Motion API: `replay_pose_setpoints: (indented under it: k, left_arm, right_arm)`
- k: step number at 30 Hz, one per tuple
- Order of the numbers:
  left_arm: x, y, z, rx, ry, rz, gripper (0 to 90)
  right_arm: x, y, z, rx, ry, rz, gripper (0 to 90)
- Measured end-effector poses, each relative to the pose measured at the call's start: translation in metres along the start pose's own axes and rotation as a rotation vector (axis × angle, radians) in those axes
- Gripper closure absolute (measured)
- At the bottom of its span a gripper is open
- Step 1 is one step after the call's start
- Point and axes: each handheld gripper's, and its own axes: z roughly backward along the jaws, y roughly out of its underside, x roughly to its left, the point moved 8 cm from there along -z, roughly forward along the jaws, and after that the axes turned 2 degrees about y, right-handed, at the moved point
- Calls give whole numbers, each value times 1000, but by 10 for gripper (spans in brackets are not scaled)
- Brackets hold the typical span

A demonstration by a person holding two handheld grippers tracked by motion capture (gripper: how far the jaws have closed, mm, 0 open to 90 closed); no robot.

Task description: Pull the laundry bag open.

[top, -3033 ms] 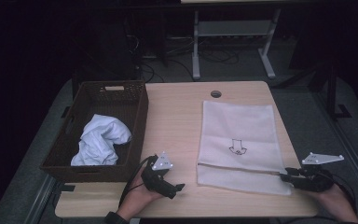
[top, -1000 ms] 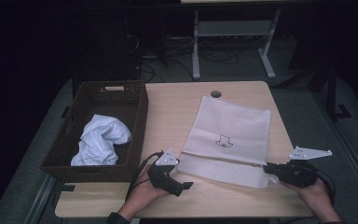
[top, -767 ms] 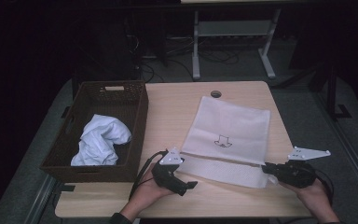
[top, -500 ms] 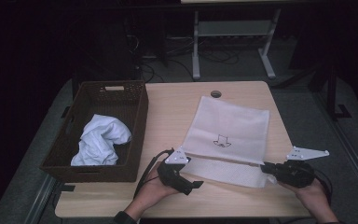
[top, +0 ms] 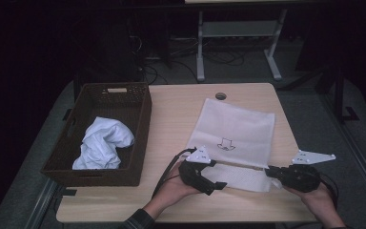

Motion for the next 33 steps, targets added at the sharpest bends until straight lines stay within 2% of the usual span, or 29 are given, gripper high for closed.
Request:
replay_pose_setpoints:
  k: [4, 9, 15, 25, 33]
  left_arm:
    - [-2, -5, -8, -6, 21, -8, 216]
    - [-9, -17, -21, -20, 69, -24, 295]
    - [-16, -20, -31, -9, 103, -36, 385]
    - [-22, -21, -50, 13, 106, -48, 431]
    - [-22, -23, -59, 11, 114, -35, 448]
  right_arm:
    - [1, 0, 0, 0, -6, 5, 815]
    - [6, -2, 1, -11, -18, 19, 815]
    - [14, -4, -1, -11, -35, 33, 815]
    - [21, -6, -1, -21, -56, 48, 815]
    - [24, -6, 0, -28, -71, 51, 815]
